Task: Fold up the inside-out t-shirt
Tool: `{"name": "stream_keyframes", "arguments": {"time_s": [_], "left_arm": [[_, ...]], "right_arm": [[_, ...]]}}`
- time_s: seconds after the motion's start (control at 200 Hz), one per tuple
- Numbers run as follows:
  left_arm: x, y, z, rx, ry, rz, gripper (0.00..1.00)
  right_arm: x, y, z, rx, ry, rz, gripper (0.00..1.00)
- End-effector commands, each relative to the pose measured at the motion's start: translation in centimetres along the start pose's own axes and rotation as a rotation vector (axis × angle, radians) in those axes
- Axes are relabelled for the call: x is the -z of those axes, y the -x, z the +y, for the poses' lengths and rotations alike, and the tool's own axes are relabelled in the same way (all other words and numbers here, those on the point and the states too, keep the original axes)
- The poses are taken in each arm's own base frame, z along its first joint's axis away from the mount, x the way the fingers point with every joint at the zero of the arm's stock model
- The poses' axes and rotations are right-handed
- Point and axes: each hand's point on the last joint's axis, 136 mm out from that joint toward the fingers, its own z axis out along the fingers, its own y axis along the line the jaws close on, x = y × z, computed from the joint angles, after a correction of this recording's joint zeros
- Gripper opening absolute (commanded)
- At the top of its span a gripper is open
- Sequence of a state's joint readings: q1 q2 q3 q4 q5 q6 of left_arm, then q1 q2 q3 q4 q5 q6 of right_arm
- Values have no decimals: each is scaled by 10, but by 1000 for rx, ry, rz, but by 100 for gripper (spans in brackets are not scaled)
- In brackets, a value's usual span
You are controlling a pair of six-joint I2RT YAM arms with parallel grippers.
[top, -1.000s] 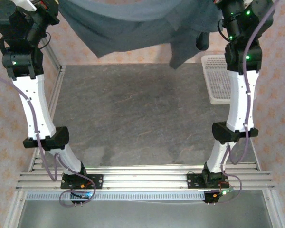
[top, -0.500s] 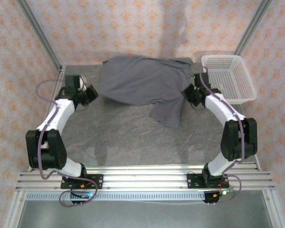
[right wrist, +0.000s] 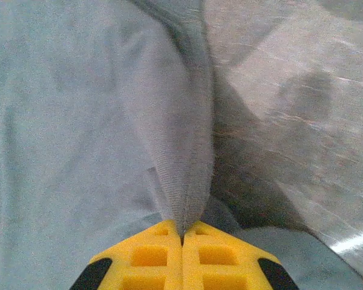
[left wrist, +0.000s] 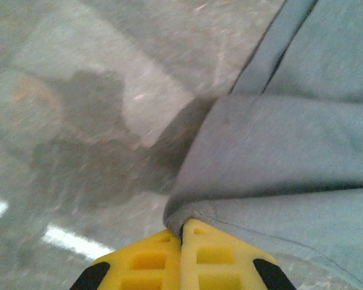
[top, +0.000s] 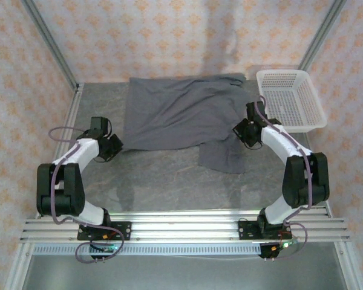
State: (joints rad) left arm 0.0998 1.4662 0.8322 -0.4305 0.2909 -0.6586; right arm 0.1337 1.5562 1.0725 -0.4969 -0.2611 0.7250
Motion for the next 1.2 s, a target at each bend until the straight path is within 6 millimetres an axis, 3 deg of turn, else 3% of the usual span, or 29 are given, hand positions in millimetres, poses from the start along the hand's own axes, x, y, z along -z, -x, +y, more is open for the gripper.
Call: {"name": "stream_keyframes", "arguments": {"time_s": [0.0, 0.09, 0.17, 0.225, 0.265, 0.315, 0.405, 0.455, 0.545, 0.65, 0.721, 0.816, 0.926, 1.196], "left_arm": [[24, -10, 34, 56, 117, -59, 0], [37, -22, 46, 64, 110, -90, 0], [43, -34, 52, 65, 84, -100, 2], [47, -41, 57, 63, 79, -101, 18], [50, -44, 59, 60, 70, -106, 41], [55, -45, 56, 44, 38, -122, 65], [76, -33, 42, 23, -34, -200, 75], [91, -25, 29, -1, -85, -237, 77], [112, -16, 0, -82, -153, -273, 77], [114, -18, -36, -209, -198, -245, 77], [105, -22, -55, -273, -190, -214, 76], [93, -30, -75, -312, -192, -184, 75], [85, -34, -82, -328, -181, -173, 75], [78, -37, -68, -338, -123, -168, 75]], "right_arm": [[37, -3, -58, 20, -198, -92, 0], [53, -10, -97, 1, -287, -159, 0], [55, -22, -117, -16, -318, -151, 4], [50, -31, -118, -4, -294, -113, 20], [48, -36, -114, 11, -265, -81, 40], [52, -36, -104, 25, -225, -70, 51], [69, -32, -86, 62, -143, -86, 55], [78, -34, -90, 60, -151, -96, 56], [87, -46, -120, -20, -233, -106, 56], [71, -74, -154, -98, -285, -52, 52], [56, -92, -160, -114, -277, 27, 45], [35, -115, -146, -120, -186, 157, 33], [29, -122, -142, -71, -207, 169, 34], [11, -122, -151, -29, -307, 182, 40]]}}
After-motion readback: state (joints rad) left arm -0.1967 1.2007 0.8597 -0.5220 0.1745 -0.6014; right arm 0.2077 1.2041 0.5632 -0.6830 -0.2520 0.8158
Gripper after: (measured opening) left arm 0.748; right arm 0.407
